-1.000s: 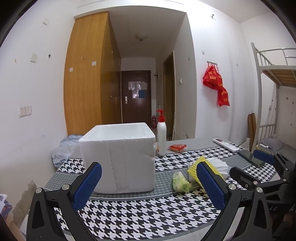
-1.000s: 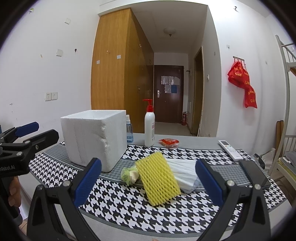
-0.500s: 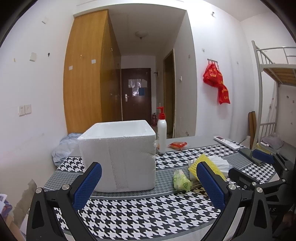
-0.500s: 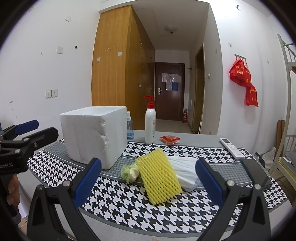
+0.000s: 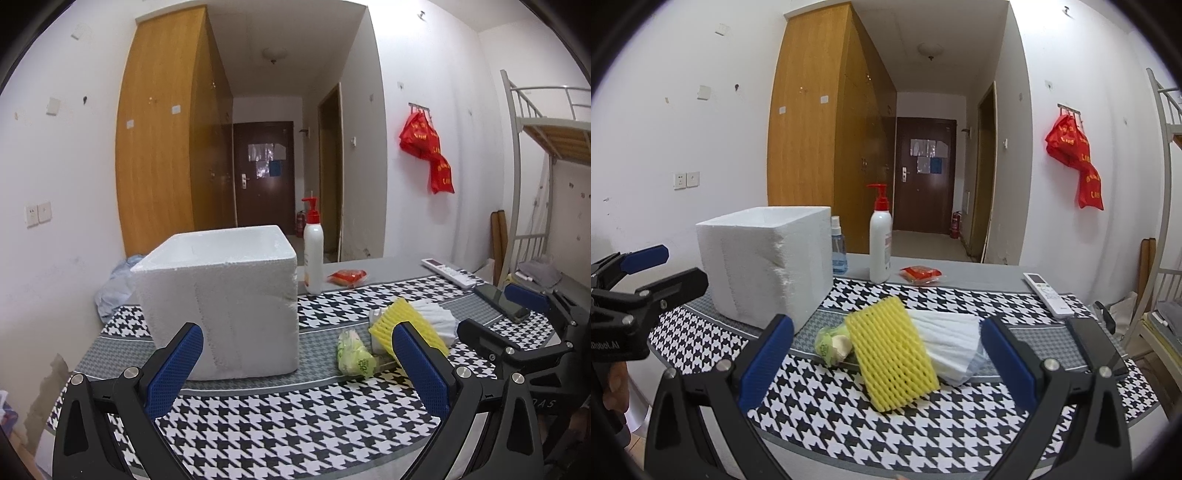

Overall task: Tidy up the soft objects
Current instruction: 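Approach the yellow foam net with both tools, then close the right gripper on the yellow foam net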

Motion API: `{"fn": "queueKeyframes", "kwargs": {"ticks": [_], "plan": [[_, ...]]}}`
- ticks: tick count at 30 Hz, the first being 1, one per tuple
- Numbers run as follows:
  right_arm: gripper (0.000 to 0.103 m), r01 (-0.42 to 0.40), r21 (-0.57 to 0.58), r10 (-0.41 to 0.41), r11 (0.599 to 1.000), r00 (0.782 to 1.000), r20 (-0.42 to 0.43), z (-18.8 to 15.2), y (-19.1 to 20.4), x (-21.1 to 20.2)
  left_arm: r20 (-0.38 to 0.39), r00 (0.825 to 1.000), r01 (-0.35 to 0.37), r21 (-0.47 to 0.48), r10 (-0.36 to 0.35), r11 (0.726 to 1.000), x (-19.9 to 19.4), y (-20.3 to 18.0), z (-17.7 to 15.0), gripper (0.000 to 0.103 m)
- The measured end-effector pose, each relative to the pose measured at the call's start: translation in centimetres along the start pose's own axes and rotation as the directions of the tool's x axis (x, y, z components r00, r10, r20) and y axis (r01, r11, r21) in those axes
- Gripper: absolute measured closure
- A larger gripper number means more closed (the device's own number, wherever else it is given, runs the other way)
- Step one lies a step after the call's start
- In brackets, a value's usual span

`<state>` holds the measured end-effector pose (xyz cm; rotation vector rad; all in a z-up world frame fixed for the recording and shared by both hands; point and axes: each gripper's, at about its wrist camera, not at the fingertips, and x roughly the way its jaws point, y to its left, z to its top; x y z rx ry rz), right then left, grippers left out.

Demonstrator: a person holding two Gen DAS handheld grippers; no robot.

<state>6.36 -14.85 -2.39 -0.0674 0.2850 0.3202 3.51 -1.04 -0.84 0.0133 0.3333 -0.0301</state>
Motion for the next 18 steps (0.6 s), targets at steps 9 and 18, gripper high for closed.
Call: {"fn": "queueKeyframes", "kwargs": {"ticks": [9, 18], "plan": [[0.000, 0.002, 0.001, -0.002, 1.000, 0.999, -0.042, 0.3, -0.8, 1.3, -0.045, 0.998, 0.033, -0.014, -0.034, 0.999, 1.8, -0.2, 0.3, 0.001], [0.000, 0.017, 0.003, -0.016, 1.000, 0.996, -0.085, -0.1, -1.7, 2.5, -0.090, 0.995, 0.047, -0.009, -0.047, 0.999, 3.7, -0.8, 0.2, 0.001]]}}
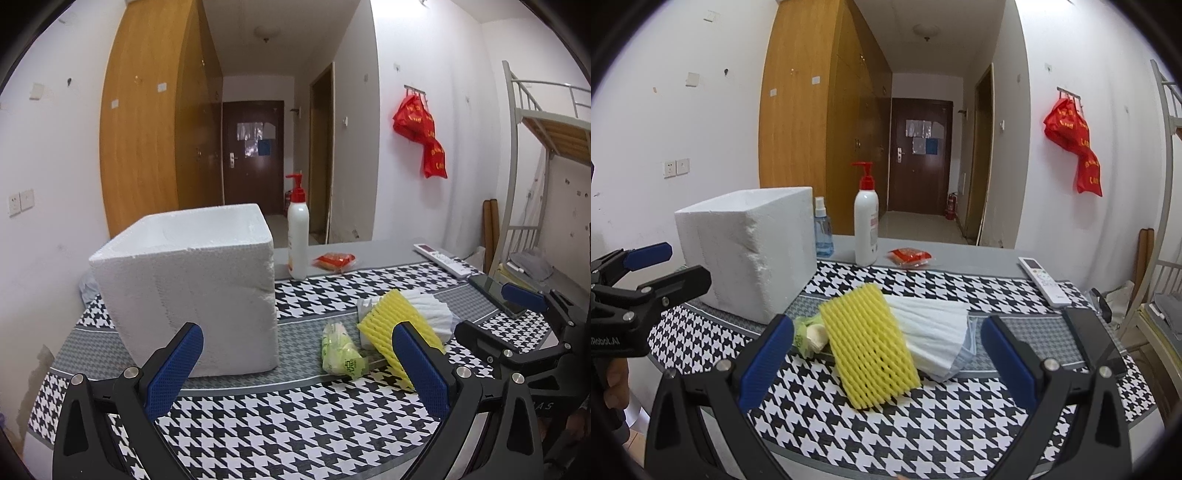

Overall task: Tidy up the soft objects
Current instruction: 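Close the right gripper on the yellow foam net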

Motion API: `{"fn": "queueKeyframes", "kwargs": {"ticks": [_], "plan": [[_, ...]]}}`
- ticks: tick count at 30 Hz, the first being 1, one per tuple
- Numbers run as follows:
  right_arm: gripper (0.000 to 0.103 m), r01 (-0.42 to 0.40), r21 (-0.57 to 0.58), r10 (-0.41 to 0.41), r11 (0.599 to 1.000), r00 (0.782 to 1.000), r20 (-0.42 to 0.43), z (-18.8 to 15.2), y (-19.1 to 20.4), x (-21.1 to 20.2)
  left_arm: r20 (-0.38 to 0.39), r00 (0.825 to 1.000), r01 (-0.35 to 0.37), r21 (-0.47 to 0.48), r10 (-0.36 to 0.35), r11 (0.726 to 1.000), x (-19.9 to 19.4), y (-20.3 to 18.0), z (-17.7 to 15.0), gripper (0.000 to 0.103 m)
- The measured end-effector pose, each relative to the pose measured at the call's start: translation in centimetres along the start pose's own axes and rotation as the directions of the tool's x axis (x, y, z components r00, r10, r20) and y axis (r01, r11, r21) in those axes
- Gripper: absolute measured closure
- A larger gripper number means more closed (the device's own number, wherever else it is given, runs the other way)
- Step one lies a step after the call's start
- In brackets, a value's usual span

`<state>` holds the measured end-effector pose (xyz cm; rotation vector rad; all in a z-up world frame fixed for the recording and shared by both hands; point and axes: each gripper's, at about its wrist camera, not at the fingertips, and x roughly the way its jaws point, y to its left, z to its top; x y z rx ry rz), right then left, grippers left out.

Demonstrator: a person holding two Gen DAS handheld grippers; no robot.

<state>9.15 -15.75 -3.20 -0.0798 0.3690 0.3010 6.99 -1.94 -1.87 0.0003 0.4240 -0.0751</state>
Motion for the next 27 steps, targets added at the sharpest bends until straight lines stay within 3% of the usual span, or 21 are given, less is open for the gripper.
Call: {"fn": "queueKeyframes", "kwargs": {"ticks": [15, 27], "plan": [[0.000, -0.047, 0.025, 0.050, 0.999, 0.993, -0.103, -1.4, -1.3, 3.3, -0.141, 0.987, 0.082, 0.015, -0.080, 0.996, 4.6, -1.0, -1.7, 0.001], [0.001, -0.135, 0.024, 0.137, 0.991, 0.976, -0.171, -2.2, -0.9, 5.3, -0.179, 0.974, 0.142, -0.011, -0.142, 0.990, 5.6, -0.3, -2.7, 0.001]]}}
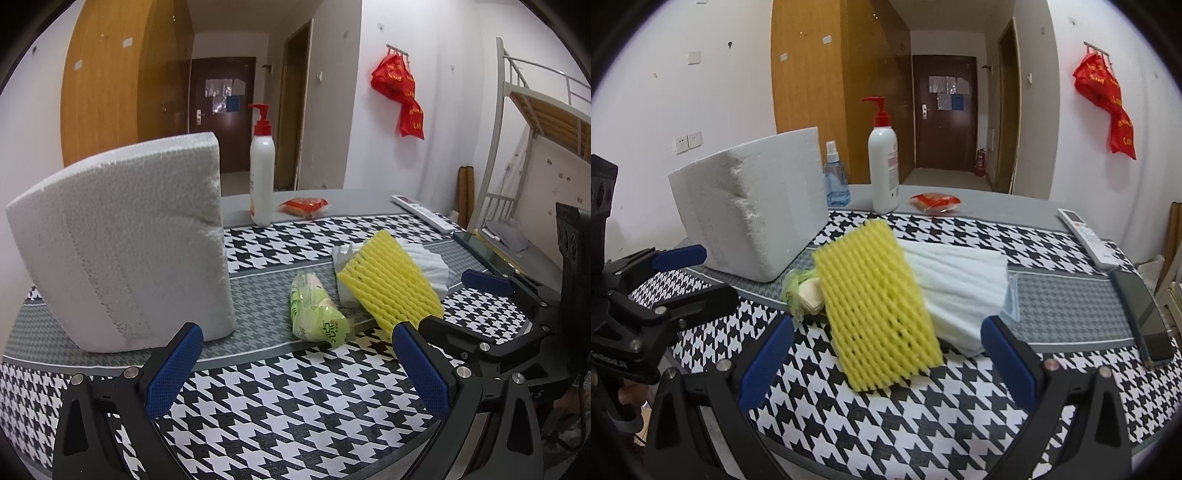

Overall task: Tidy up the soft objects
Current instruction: 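Close the right gripper on the yellow foam net, then lift the yellow net with the right gripper while the left gripper grasps the green packet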

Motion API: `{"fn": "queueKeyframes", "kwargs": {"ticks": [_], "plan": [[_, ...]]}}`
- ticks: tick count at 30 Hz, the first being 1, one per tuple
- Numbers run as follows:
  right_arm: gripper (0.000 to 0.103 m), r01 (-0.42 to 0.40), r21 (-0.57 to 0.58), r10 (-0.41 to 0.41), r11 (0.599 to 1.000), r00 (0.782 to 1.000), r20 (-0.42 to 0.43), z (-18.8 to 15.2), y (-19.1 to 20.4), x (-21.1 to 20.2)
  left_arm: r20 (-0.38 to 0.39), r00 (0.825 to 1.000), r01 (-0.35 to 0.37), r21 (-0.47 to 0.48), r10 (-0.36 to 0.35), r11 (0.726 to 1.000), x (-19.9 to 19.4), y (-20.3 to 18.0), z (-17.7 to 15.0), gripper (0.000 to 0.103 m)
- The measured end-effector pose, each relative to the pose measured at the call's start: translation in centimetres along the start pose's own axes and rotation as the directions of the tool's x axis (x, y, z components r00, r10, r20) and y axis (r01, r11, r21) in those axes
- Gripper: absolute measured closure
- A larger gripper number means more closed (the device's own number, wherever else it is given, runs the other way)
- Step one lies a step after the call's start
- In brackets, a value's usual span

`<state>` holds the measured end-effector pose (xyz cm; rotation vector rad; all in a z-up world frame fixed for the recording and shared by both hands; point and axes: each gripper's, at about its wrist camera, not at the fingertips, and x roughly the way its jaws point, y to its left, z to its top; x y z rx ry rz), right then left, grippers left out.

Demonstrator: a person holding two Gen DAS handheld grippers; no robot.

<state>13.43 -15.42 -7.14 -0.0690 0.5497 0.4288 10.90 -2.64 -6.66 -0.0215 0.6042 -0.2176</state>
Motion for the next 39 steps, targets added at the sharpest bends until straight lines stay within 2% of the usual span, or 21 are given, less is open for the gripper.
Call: {"fn": "queueKeyframes", "kwargs": {"ticks": [3, 12, 14, 22, 24, 25, 26, 28, 32, 39], "plan": [[0.001, 0.004, -0.019, -0.004, 1.000, 1.000, -0.018, 0.0, 0.1, 0.6, -0.005, 1.000, 0.001, -0.013, -0.001, 1.000, 0.4, 0.3, -0.1, 0.001], [0.023, -0.054, -0.047, 0.049, 0.997, 0.994, -0.093, 0.3, 0.3, 2.6, -0.009, 0.999, -0.039, -0.050, 0.039, 0.998, 0.7, 1.4, 0.1, 0.001], [0.032, -0.069, -0.045, 0.064, 0.997, 0.993, -0.104, 0.3, 0.2, 2.9, -0.016, 0.999, -0.044, -0.051, 0.043, 0.998, 0.9, 1.3, 0.1, 0.001], [0.032, -0.070, -0.067, 0.060, 0.995, 0.988, -0.143, 0.0, 0.6, 3.6, -0.022, 0.999, -0.039, -0.036, 0.038, 0.999, 1.3, 0.8, 0.4, 0.001], [0.040, -0.079, -0.067, 0.068, 0.995, 0.985, -0.157, -0.1, 0.6, 3.8, -0.025, 0.999, -0.041, -0.042, 0.040, 0.998, 1.4, 0.9, 0.5, 0.001], [0.053, -0.089, -0.058, 0.078, 0.994, 0.983, -0.168, -0.2, 0.6, 3.9, -0.026, 0.999, -0.042, -0.041, 0.041, 0.998, 1.5, 0.9, 0.5, 0.001], [0.061, -0.101, -0.050, 0.090, 0.994, 0.978, -0.186, -0.3, 0.4, 4.2, -0.026, 0.999, -0.045, -0.040, 0.044, 0.998, 1.5, 0.9, 0.4, 0.001], [0.066, -0.090, -0.050, 0.079, 0.995, 0.978, -0.193, -0.4, 0.3, 4.3, -0.027, 0.998, -0.050, -0.035, 0.050, 0.998, 1.6, 0.8, 0.4, 0.001], [0.084, -0.098, -0.055, 0.087, 0.994, 0.979, -0.186, -0.4, 0.1, 3.8, -0.023, 0.999, -0.048, -0.023, 0.047, 0.999, 2.0, 0.4, 0.7, 0.001], [0.085, -0.119, -0.043, 0.112, 0.992, 0.984, -0.142, -0.1, -0.4, 1.8, -0.030, 0.999, -0.032, -0.008, 0.032, 0.999, 2.4, -0.6, 1.0, 0.001]]}}
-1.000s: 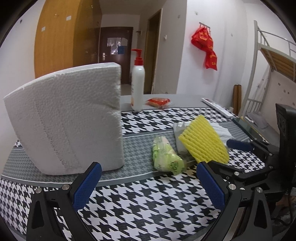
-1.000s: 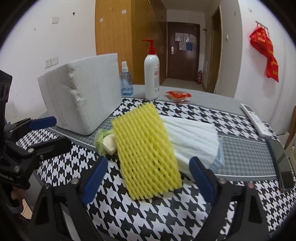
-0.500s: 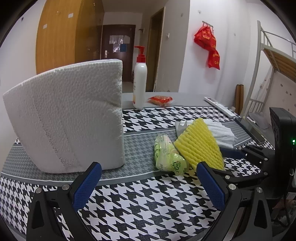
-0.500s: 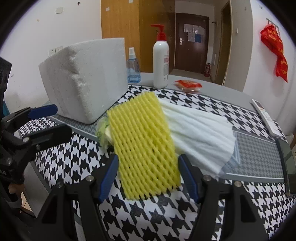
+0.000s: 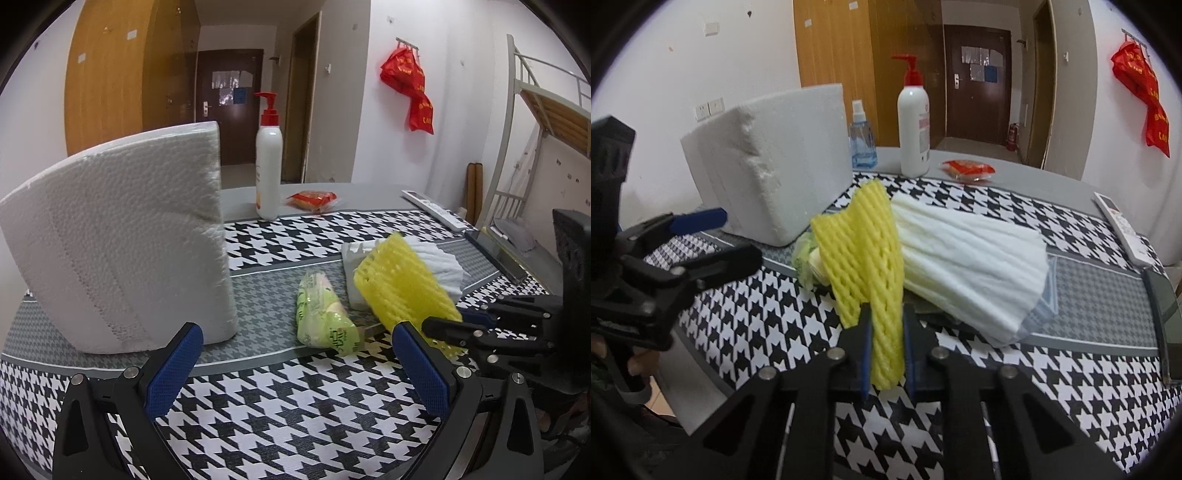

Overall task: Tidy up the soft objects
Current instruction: 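Lift the yellow net with the right gripper while the left gripper grasps the green packet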

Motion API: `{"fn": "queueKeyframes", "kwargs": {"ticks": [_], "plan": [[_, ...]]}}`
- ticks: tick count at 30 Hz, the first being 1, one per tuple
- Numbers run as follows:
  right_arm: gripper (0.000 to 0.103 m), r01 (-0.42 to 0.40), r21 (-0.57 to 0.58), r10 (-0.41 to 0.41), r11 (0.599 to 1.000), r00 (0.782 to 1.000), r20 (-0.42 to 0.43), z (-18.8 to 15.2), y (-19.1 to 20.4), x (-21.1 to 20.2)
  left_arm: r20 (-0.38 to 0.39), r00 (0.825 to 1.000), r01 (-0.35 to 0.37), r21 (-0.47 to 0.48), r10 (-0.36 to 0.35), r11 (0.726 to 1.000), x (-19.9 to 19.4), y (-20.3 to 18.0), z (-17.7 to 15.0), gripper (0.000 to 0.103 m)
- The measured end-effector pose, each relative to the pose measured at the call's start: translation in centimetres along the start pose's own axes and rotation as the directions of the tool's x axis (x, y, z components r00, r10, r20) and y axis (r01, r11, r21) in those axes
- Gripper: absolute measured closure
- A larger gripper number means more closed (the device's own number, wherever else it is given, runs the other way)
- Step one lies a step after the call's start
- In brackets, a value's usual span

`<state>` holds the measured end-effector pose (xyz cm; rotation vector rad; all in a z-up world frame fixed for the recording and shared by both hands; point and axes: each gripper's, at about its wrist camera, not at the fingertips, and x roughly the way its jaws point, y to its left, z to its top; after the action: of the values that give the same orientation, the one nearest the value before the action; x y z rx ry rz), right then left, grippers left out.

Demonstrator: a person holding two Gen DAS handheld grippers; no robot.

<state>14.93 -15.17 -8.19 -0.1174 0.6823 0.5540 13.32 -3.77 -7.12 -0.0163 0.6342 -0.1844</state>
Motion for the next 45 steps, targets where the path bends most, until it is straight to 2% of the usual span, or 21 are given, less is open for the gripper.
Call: {"fn": "queueKeyframes", "kwargs": {"ticks": [13, 25, 35, 42, 45], "plan": [[0.085, 0.025, 0.054, -0.029, 0.998, 0.997, 0.077, -0.5, -1.7, -3.1, -0.030, 1.000, 0.003, 0.031, -0.002, 1.000, 1.4, -1.8, 0.4, 0.001], [0.085, 0.039, 0.096, -0.048, 0.995, 0.994, 0.094, -1.3, -3.2, -4.3, -0.097, 0.995, -0.027, 0.037, 0.031, 0.999, 4.4, -2.5, 0.9, 0.001], [0.085, 0.034, 0.116, -0.046, 0.993, 0.993, 0.106, -1.5, -3.7, -4.5, -0.150, 0.985, -0.080, 0.055, 0.087, 0.995, 6.9, -2.7, 1.1, 0.001], [0.085, 0.043, 0.133, -0.057, 0.990, 0.993, 0.105, -1.7, -4.5, -4.7, -0.173, 0.979, -0.100, 0.046, 0.107, 0.994, 7.8, -2.7, 1.1, 0.011], [0.085, 0.042, 0.132, -0.056, 0.990, 0.993, 0.107, -1.7, -4.5, -4.7, -0.189, 0.976, -0.101, 0.050, 0.108, 0.994, 8.1, -2.7, 1.2, 0.020]]}}
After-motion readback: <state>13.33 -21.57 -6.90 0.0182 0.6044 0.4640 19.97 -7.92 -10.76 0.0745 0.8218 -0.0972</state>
